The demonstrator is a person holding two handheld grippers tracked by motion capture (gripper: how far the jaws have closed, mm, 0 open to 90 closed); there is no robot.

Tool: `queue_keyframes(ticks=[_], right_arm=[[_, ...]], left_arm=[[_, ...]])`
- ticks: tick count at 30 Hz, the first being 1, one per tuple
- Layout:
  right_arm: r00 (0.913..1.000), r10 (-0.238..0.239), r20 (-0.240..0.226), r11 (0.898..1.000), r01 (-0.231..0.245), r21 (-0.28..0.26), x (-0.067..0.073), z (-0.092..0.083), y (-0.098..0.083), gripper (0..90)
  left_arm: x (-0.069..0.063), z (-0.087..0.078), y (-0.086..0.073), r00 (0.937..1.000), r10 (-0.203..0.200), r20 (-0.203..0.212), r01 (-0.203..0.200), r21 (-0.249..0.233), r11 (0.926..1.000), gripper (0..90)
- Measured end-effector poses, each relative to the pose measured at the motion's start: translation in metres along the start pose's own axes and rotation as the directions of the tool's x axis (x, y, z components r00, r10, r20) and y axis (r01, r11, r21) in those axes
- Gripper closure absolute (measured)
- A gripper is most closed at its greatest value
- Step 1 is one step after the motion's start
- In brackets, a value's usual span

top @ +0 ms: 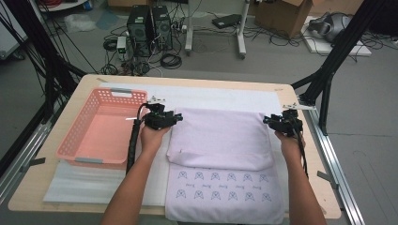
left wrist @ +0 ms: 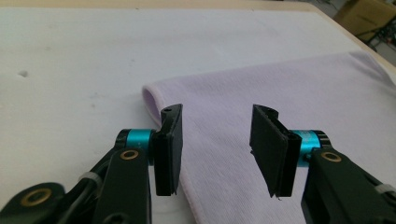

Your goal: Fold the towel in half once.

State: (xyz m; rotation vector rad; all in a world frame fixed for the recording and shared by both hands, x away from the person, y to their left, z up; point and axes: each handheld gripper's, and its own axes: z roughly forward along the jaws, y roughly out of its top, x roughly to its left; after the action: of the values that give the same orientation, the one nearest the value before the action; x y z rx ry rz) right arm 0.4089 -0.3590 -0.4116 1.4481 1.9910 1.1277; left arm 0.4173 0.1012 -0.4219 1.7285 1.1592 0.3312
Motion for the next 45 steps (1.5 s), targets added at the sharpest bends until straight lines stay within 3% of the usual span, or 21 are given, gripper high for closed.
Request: queue_keyframes(ticks=[6, 8, 10, 14, 20, 22, 28, 31, 34, 35, 37, 41, 45], right_arm=[[0.9992, -0.029, -0.029, 0.999, 0.03, 0.021, 0.01, -0.022, 0.003, 56.3], [0.998, -0.041, -0.048, 0.999, 0.042, 0.027, 0.015, -0.031, 0.002, 55.4], [0.9964, -0.053, -0.066, 0.998, 0.054, 0.022, 0.019, -0.041, -0.003, 55.3], [0.9933, -0.076, -0.088, 0.996, 0.079, 0.042, 0.025, -0.055, -0.016, 55.4], [0.9898, -0.06, -0.13, 0.997, 0.066, 0.045, 0.03, -0.073, -0.038, 55.4], [0.988, -0.061, -0.142, 0.996, 0.069, 0.051, 0.033, -0.077, -0.045, 55.4], [0.9789, -0.067, -0.193, 0.995, 0.079, 0.053, 0.045, -0.087, -0.067, 54.2], [0.9737, -0.077, -0.215, 0.993, 0.095, 0.076, 0.053, -0.087, -0.079, 55.0], [0.9728, -0.119, -0.199, 0.982, 0.144, 0.118, 0.056, -0.085, -0.09, 76.8], [0.9733, -0.121, -0.195, 0.982, 0.146, 0.12, 0.056, -0.085, -0.093, 83.1], [0.977, -0.122, -0.175, 0.985, 0.14, 0.098, 0.054, -0.088, -0.098, 85.8], [0.982, -0.116, -0.149, 0.992, 0.122, 0.031, 0.053, -0.099, -0.104, 86.1], [0.9823, -0.124, -0.141, 0.992, 0.123, -0.017, 0.051, -0.113, -0.104, 86.1]], left_arm=[[-0.013, -0.013, -0.017, 0.9982, 0.016, 0.058, -0.016, -0.011, 0.9998, 53.1], [-0.018, -0.018, -0.019, 0.9965, 0.04, 0.074, -0.042, 0.022, 0.9989, 49.8], [-0.024, -0.026, -0.025, 0.9953, 0.053, 0.082, -0.051, -0.018, 0.9985, 50.3], [-0.031, -0.038, -0.034, 0.9919, 0.071, 0.105, -0.07, -0.012, 0.9975, 50.1], [-0.045, -0.048, -0.049, 0.9789, 0.092, 0.183, -0.092, -0.007, 0.9957, 47.9], [-0.051, -0.05, -0.053, 0.9726, 0.108, 0.206, -0.114, 0.019, 0.9933, 46.3], [-0.061, -0.055, -0.07, 0.9617, 0.129, 0.242, -0.142, 0.039, 0.989, 46.8], [-0.062, -0.055, -0.079, 0.9617, 0.134, 0.239, -0.157, 0.082, 0.9842, 50.5], [-0.063, -0.057, -0.089, 0.9686, 0.143, 0.203, -0.171, 0.125, 0.9773, 72.1], [-0.063, -0.059, -0.09, 0.9705, 0.136, 0.199, -0.161, 0.115, 0.9802, 77.6], [-0.065, -0.065, -0.092, 0.9686, 0.138, 0.207, -0.157, 0.077, 0.9846, 80.6], [-0.073, -0.077, -0.095, 0.9595, 0.159, 0.233, -0.169, 0.024, 0.9854, 78.9], [-0.082, -0.085, -0.096, 0.9511, 0.171, 0.258, -0.172, -0.018, 0.985, 78.7]])
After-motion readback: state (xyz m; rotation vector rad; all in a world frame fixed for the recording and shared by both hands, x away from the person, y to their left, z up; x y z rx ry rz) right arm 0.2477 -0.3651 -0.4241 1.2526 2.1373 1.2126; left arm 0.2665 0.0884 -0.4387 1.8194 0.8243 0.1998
